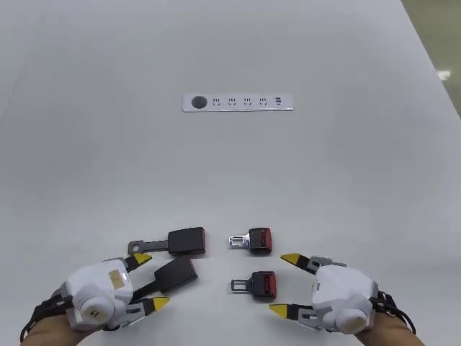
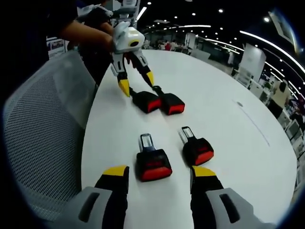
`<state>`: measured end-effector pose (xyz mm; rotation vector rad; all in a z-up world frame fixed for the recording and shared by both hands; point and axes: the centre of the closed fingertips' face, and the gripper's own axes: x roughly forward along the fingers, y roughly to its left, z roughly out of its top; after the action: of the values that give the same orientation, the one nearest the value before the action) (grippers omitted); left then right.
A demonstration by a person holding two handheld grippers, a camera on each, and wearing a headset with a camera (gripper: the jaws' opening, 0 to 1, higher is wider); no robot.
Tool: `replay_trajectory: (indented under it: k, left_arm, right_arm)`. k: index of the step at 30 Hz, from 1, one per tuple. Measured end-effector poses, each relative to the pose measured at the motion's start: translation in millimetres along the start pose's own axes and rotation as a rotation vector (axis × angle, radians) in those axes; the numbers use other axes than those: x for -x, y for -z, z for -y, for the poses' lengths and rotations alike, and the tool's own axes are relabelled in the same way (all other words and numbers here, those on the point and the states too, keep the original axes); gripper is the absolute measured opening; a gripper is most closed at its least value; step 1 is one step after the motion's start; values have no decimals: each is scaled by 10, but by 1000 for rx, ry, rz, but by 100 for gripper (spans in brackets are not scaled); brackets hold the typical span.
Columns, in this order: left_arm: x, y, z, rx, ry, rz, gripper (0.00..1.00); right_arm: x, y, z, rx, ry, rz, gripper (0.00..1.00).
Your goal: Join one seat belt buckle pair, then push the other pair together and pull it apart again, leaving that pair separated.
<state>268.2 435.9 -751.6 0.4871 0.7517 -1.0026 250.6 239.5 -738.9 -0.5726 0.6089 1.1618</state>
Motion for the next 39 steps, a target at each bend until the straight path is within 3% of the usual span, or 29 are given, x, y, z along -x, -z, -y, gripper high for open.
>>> replay_trajectory:
  k: [12,19,39]
  left_arm:
    - [-124,6,14,-15,50,-60,43]
    - [-174,69,31,-40,71,-83,40]
    - [-223,54,115,-153,136,-131,33]
  right_arm:
    - [-161,60,-61,49,-96,-50,41]
    - [-191,94,-90,64,-131,-70,34]
    - [-193,134,-98,92,-161,-86,30]
